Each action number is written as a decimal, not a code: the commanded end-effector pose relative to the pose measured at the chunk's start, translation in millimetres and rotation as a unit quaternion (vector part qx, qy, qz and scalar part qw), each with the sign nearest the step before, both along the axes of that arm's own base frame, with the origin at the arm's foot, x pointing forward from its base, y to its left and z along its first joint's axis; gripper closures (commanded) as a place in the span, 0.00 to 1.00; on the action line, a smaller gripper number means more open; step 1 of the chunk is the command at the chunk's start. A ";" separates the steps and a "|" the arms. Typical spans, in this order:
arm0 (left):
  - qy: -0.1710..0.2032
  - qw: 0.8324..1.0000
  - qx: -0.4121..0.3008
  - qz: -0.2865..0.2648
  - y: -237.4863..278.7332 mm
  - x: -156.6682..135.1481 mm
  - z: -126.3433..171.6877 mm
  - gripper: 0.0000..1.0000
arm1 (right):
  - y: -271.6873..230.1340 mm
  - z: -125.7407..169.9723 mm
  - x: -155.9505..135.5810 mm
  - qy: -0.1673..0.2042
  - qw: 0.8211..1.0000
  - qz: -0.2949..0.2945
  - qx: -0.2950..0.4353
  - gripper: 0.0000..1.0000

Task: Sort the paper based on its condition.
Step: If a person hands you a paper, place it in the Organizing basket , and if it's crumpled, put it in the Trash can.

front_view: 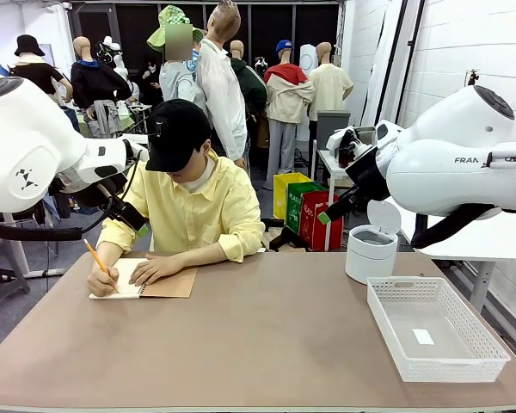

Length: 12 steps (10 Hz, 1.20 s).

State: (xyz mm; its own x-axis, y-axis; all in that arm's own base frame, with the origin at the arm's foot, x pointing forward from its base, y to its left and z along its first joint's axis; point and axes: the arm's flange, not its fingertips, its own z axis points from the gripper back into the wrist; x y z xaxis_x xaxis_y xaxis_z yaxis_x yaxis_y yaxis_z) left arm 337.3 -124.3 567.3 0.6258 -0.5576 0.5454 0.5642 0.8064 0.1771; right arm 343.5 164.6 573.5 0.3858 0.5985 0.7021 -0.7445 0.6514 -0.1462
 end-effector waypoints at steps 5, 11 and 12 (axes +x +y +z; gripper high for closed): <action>-0.001 1.000 0.001 0.000 0.2 -0.1 0.4 0.00 | -0.3 -0.5 -0.1 0.002 1.000 0.001 -0.001 0.00; -0.001 1.000 0.001 0.000 0.2 -0.1 0.4 0.00 | -0.3 -0.5 -0.1 0.002 1.000 0.001 -0.001 0.00; -0.001 1.000 0.001 0.000 0.2 -0.1 0.4 0.00 | -0.3 -0.5 -0.1 0.002 1.000 0.001 -0.001 0.00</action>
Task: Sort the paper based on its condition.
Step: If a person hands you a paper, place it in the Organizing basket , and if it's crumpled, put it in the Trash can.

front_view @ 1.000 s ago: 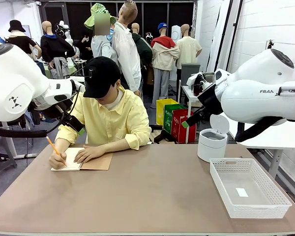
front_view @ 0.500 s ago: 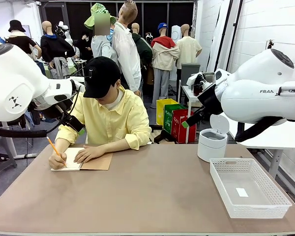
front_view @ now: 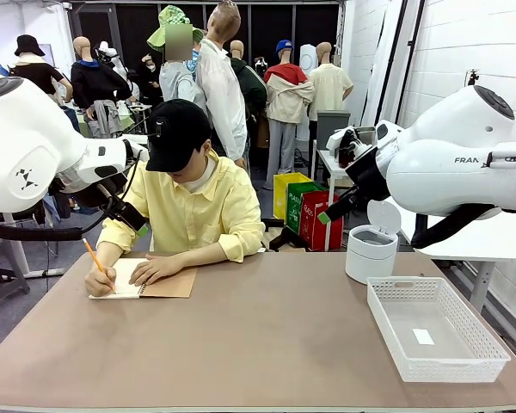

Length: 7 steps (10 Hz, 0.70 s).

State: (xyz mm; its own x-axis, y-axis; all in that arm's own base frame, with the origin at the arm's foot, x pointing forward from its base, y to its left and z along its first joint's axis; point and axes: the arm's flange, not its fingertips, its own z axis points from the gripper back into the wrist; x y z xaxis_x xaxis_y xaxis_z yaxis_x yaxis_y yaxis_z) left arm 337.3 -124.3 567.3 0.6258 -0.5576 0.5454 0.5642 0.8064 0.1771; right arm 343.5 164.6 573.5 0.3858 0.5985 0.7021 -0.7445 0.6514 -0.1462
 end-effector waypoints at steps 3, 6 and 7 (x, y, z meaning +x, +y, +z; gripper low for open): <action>-0.001 1.000 0.001 0.000 0.2 -0.1 0.4 0.00 | -0.3 -0.5 -0.1 0.002 1.000 0.001 -0.001 0.00; -0.001 1.000 0.001 0.000 0.2 -0.1 0.4 0.00 | -0.3 -0.5 -0.1 0.002 1.000 0.001 -0.001 0.00; -0.001 1.000 0.001 0.000 0.2 -0.1 0.4 0.00 | -0.3 -0.5 -0.1 0.002 1.000 0.001 -0.001 0.00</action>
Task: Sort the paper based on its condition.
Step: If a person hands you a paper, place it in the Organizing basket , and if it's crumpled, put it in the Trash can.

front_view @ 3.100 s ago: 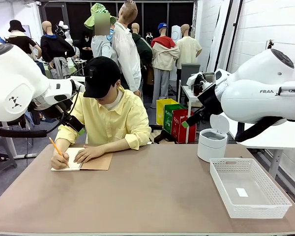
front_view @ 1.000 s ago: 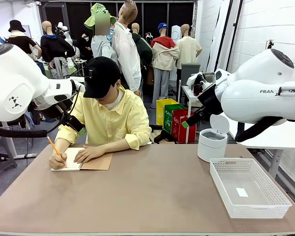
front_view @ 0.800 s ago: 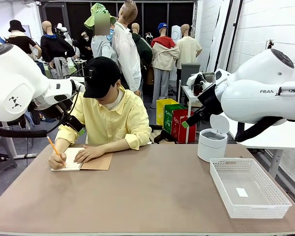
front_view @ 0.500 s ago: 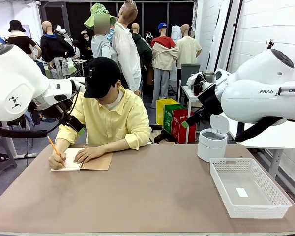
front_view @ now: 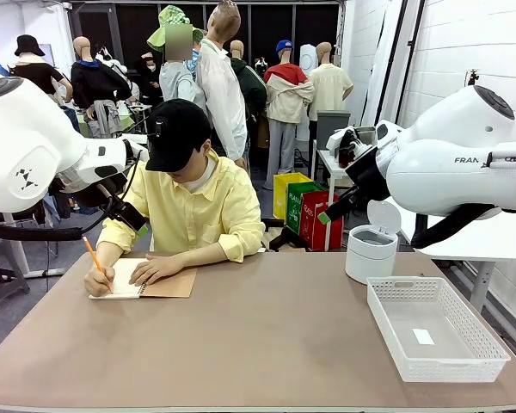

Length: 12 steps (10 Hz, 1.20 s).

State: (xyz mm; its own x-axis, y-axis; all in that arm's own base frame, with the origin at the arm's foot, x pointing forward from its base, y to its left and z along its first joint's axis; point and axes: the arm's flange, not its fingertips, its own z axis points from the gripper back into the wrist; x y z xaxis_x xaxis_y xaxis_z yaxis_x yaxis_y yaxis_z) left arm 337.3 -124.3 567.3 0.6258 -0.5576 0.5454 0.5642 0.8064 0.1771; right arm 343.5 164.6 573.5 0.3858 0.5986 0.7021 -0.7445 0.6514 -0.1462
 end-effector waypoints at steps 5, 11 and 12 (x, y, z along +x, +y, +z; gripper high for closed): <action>-0.001 1.000 0.001 0.000 0.2 -0.1 0.4 0.00 | -0.3 -0.5 -0.1 0.002 1.000 0.001 -0.001 0.00; -0.001 1.000 0.001 0.000 0.2 -0.1 0.4 0.00 | -0.3 -0.5 -0.1 0.002 1.000 0.001 -0.001 0.00; -0.001 1.000 0.001 0.000 0.2 -0.1 0.4 0.00 | -0.3 -0.5 -0.1 0.002 1.000 0.001 -0.001 0.00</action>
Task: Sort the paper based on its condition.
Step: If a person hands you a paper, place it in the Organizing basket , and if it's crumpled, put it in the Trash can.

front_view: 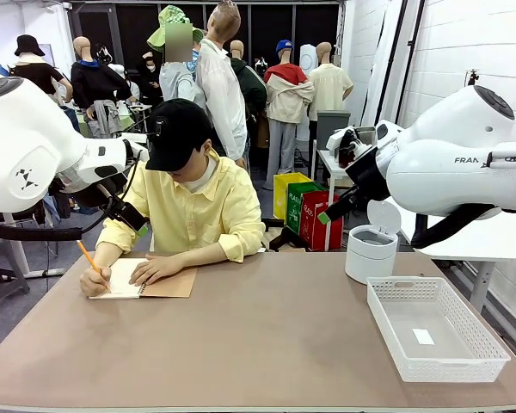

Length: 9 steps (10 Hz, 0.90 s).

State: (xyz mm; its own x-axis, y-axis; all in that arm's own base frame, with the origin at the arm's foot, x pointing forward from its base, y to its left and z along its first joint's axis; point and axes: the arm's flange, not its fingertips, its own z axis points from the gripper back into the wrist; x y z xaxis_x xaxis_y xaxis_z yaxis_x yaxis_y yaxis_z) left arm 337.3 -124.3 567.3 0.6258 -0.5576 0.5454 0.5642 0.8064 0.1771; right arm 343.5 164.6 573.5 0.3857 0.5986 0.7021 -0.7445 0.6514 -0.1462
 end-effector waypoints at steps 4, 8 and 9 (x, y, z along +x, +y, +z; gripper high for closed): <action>-0.001 1.000 0.001 0.000 0.2 -0.1 0.4 0.00 | -0.3 -0.5 -0.1 0.002 1.000 0.001 -0.001 0.00; -0.001 1.000 0.001 0.000 0.2 -0.1 0.4 0.00 | -0.3 -0.5 -0.1 0.002 1.000 0.001 -0.001 0.00; -0.001 1.000 0.001 0.000 0.2 -0.1 0.4 0.00 | -0.3 -0.5 -0.1 0.002 1.000 0.001 -0.001 0.00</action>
